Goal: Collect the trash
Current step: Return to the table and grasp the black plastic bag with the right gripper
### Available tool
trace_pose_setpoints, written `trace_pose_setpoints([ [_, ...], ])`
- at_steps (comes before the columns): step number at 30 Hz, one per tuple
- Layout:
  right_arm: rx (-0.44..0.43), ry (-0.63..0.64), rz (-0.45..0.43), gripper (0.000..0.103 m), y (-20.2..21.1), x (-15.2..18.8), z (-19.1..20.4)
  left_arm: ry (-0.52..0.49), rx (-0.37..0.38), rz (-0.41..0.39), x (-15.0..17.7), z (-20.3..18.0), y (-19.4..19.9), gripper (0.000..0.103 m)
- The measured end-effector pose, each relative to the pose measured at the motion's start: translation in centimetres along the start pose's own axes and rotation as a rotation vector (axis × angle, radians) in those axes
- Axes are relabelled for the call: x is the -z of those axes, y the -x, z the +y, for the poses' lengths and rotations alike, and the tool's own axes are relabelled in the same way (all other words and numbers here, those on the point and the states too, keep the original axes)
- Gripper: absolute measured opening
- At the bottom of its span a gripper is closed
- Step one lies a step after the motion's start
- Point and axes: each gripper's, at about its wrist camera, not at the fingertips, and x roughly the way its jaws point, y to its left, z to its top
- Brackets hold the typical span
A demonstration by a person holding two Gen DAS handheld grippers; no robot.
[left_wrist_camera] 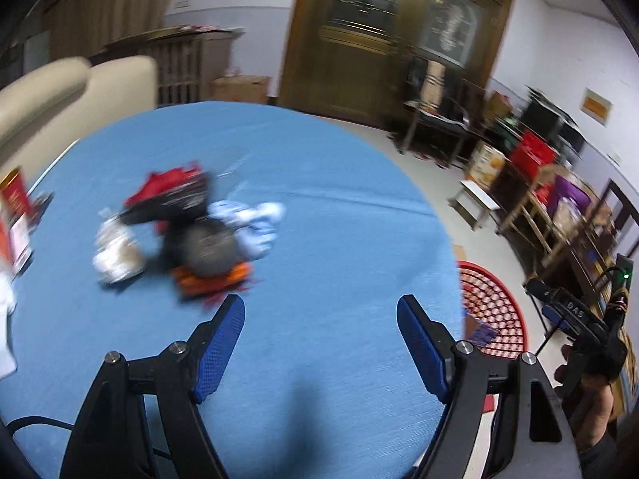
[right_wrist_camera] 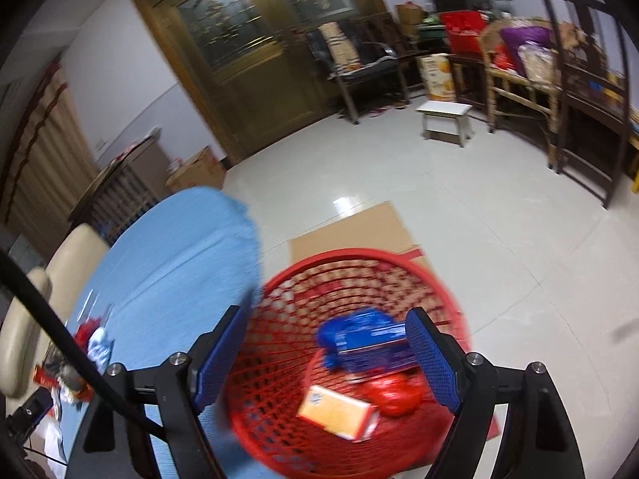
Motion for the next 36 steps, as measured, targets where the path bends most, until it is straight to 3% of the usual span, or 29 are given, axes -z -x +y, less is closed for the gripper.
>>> trace_pose_setpoints([
  [5,-0.077,0.104,0.039,0.084,-0.6,1.2,5.2,0.096,-0.058,-0.017,1.2,4.3,1.1,0.079],
  [15,-0.414,0.476,0.186,0.084,-1.8,5.4,21.3,0.23,-0.167,-0.042,3.3,11.1,3.2,0.079],
  [20,-0.513,0.62,0.245,0.084,-3.3,7.1,28.1,0.269,-0.191,-0.05,3.6,12.9,3.6,0.079],
  [26,-0.537,0.717,0.297,0.084,-5.2,9.0,33.4,0.299,-0.211,-0.057,3.7,14.1,4.1,0.079],
  [36,-0.464,0.768,0.405,0.054,-10.1,10.8,36.5,0.34,-0.221,-0.054,4.1,15.8,4.1,0.079],
])
